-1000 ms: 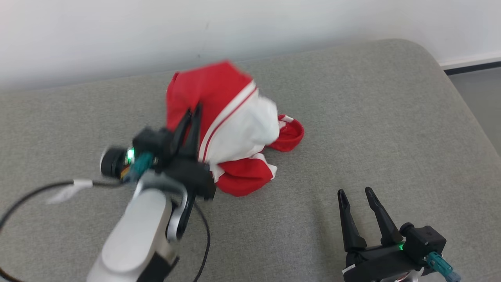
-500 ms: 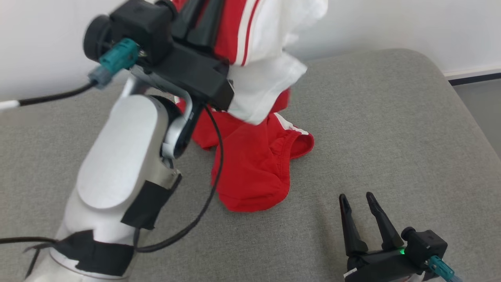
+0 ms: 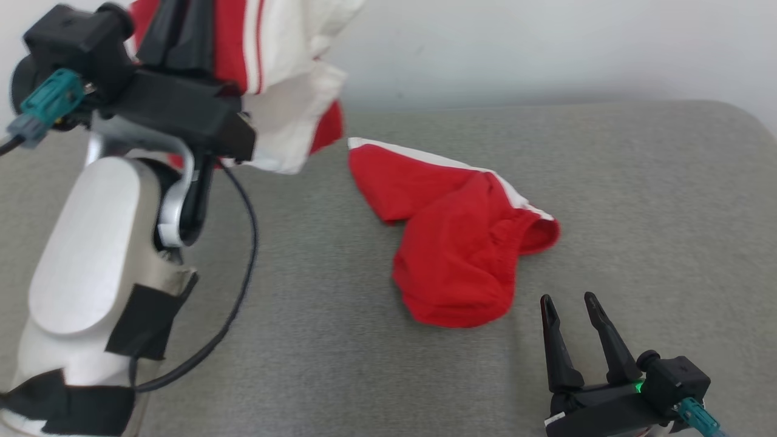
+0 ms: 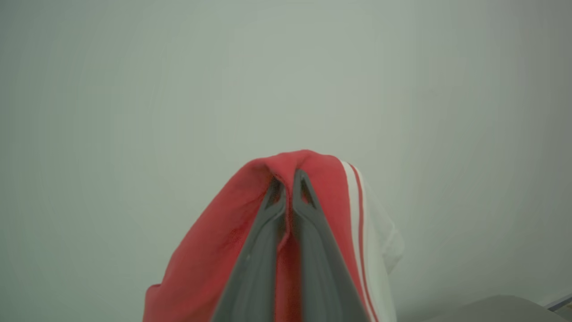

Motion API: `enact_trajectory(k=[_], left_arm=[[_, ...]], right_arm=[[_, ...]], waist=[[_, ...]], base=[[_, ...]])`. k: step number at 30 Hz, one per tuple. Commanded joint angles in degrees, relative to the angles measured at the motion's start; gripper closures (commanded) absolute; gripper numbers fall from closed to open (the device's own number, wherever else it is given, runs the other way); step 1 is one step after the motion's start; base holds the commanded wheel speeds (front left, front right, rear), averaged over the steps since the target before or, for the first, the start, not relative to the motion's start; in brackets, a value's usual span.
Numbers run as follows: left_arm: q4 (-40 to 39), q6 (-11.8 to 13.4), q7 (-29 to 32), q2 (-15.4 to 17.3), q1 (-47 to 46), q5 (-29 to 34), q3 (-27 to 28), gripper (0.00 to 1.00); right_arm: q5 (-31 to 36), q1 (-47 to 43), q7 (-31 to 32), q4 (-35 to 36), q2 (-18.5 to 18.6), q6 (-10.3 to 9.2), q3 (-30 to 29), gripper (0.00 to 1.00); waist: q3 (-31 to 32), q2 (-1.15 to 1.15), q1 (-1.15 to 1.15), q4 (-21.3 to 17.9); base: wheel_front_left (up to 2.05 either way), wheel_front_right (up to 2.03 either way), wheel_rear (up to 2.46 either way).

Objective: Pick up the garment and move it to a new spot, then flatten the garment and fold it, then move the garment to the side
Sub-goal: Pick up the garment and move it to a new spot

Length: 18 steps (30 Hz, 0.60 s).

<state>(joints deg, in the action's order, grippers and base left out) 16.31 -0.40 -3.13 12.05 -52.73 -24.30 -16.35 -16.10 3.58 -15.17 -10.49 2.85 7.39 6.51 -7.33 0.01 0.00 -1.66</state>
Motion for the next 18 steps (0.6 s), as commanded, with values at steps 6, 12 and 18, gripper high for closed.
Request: enact_trajectory(k=[6,12,18], left_arm=[[2.3,1.4,-1.4,3.7,4.3,-1.3,3.5,1.00],[6.7,2.9,-3.7,8.7,8.7,-2.4,8.4,1.00],[11.4,3.9,-6.7,13.9,11.6,-3.0,12.7,1.00]], right_arm=[[1.3,1.2,-0.1,1.0,0.1,0.19,0.9,0.00],[2.2,2.1,-0.1,2.6,0.1,0.19,2.1,0.00],[3.3,2.4,-0.1,4.5,0.1,0.19,3.0,0.00]], waist=[[-0.2,-0.01,0.00,7.7],[-1.4,-0.01,0.00,8.6],[-3.1,-0.01,0.00,8.0]], base=[[0.00,0.00,0.00],[0.00,0.00,0.00],[0.00,0.00,0.00]])
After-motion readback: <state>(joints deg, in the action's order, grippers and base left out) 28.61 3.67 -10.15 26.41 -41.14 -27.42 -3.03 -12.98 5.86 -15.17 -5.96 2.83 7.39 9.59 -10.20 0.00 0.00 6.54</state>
